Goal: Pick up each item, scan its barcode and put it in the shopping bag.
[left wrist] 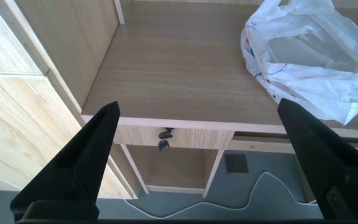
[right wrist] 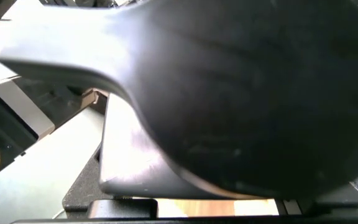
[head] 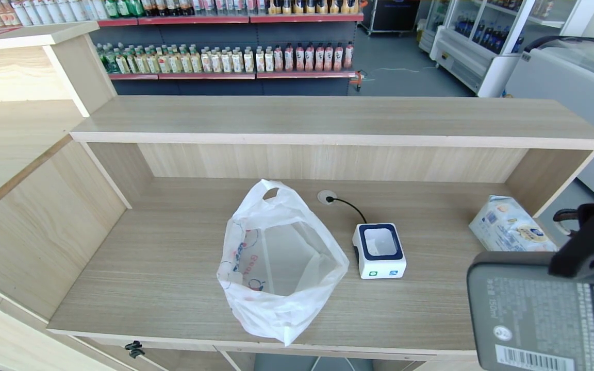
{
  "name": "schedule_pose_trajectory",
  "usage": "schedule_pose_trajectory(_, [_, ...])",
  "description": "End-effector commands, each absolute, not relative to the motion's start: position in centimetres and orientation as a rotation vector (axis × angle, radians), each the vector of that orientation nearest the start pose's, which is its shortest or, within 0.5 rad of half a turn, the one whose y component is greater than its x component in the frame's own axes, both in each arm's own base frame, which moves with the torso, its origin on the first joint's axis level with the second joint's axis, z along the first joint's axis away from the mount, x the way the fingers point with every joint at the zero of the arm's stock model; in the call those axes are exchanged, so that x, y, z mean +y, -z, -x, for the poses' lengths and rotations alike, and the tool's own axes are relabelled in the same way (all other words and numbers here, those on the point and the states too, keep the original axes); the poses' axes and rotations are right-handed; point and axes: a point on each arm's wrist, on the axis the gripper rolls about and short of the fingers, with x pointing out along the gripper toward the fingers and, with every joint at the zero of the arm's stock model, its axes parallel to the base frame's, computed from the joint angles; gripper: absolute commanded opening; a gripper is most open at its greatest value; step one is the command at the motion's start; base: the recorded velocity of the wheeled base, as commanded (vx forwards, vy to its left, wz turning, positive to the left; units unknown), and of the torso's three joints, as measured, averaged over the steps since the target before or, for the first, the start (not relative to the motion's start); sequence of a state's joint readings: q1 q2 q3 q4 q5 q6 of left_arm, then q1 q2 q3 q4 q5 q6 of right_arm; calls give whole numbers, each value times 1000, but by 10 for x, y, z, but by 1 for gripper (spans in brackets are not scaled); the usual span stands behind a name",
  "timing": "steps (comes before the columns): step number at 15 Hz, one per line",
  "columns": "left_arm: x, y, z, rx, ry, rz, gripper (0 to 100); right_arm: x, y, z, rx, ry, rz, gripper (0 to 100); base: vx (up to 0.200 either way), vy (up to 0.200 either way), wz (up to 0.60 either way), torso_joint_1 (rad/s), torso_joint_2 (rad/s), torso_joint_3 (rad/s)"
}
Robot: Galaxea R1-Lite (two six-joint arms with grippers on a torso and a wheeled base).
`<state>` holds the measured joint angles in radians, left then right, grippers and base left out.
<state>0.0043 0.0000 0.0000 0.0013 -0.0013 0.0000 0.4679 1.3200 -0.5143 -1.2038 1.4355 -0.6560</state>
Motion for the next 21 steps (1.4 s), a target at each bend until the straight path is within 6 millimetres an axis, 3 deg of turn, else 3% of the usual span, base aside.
schedule_pose_trajectory(1, [0,-75,23,0,-3,0,100,98,-252,-144,-1022,-1685,652,0,0,0,0,0,0,0])
schedule_pose_trajectory(6, [0,-75,23,2,-3,0,100,84,-263,-120,-996,-1683,644,0,0,0,0,0,0,0])
schedule_pose_trajectory(10, [0,-75,23,2,-5,0,100,88,-269,-134,-1026,-1648,682,0,0,0,0,0,0,0])
schedule_pose_trajectory(21, [0,-75,23,2,-3,0,100,83,-266,-124,-1007,-1648,677,0,0,0,0,0,0,0])
